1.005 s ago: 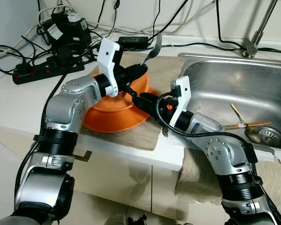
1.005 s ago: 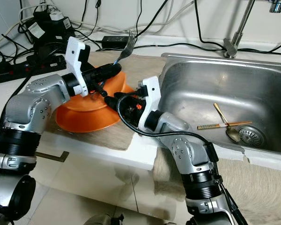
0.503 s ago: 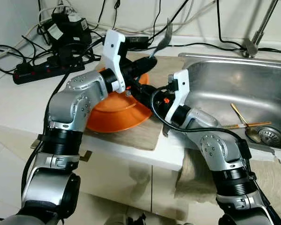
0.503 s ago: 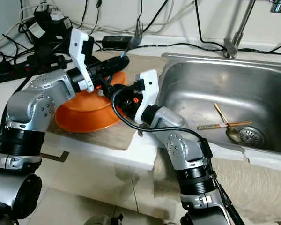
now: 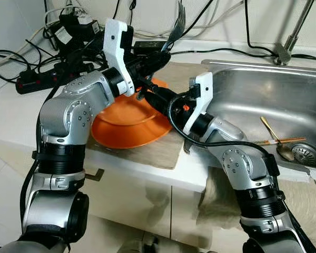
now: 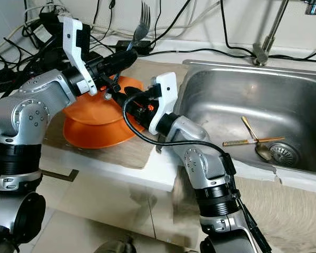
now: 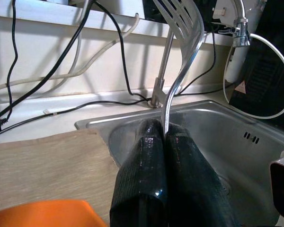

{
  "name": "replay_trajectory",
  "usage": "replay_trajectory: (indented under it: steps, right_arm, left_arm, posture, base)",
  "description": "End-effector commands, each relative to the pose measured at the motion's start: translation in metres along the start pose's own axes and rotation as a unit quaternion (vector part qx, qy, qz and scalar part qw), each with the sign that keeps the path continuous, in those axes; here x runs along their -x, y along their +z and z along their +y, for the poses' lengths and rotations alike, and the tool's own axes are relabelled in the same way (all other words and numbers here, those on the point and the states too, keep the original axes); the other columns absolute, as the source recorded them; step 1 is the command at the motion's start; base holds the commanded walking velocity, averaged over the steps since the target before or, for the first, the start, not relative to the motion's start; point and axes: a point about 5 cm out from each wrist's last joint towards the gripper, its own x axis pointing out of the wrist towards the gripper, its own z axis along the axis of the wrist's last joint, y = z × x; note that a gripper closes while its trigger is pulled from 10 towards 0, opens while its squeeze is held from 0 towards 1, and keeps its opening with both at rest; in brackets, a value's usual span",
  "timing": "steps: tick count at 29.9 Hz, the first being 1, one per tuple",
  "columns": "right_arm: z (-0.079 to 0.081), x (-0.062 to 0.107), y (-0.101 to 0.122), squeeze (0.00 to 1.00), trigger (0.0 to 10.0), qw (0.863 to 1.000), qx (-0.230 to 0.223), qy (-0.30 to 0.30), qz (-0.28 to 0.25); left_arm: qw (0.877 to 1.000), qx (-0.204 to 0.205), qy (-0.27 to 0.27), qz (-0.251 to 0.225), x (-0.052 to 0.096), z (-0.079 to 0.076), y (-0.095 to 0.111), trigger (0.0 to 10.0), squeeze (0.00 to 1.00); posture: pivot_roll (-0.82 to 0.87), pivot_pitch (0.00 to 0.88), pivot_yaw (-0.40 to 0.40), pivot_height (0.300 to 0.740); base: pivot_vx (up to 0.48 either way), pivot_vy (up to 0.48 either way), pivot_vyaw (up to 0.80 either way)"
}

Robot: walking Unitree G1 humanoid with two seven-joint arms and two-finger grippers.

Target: Kitchen organization

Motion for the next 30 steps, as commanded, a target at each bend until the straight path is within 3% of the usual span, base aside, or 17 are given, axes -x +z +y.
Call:
replay_trajectory:
  steps: [1, 5, 14, 22, 30]
  right_arm:
    - [-0.004, -0.002, -0.003, 0.0, 10.0, 1.0, -0.003, -0.019, 0.01]
    - [-0.004, -0.003, -0.002, 0.0, 10.0, 1.0, -0.008, -0.017, 0.006]
    - [-0.003, -0.004, -0.003, 0.0, 10.0, 1.0, -0.015, -0.015, 0.007]
    - [0.0, -0.001, -0.006, 0.0, 10.0, 1.0, -0.023, -0.011, 0.01]
    - [0.005, -0.004, -0.009, 0.0, 10.0, 0.999, -0.035, -0.012, 0.01]
  left_arm:
    - [0.999, -0.002, -0.048, -0.005, -0.008, -0.018, 0.006, 0.0, 0.0]
    - [0.999, -0.005, -0.049, 0.002, -0.007, -0.019, 0.002, 0.0, 0.0]
    - [0.999, -0.021, -0.029, 0.038, -0.008, -0.014, -0.027, 0.0, 0.0]
    - [0.998, -0.032, 0.005, 0.053, -0.003, 0.005, -0.041, 0.0, 0.0]
    - [0.999, -0.019, -0.015, 0.032, -0.01, -0.005, -0.036, 0.0, 0.0]
  posture:
    - [0.06, 0.0, 0.097, 0.74]
    - [0.06, 0.0, 0.097, 0.74]
    - [0.05, 0.0, 0.096, 0.74]
    - [0.05, 0.0, 0.096, 0.74]
    - [0.05, 0.003, 0.096, 0.74]
  base:
    - [0.0, 0.0, 0.0]
    - [0.0, 0.0, 0.0]
    - [0.0, 0.0, 0.0]
    - [0.0, 0.0, 0.0]
    - [0.0, 0.0, 0.0]
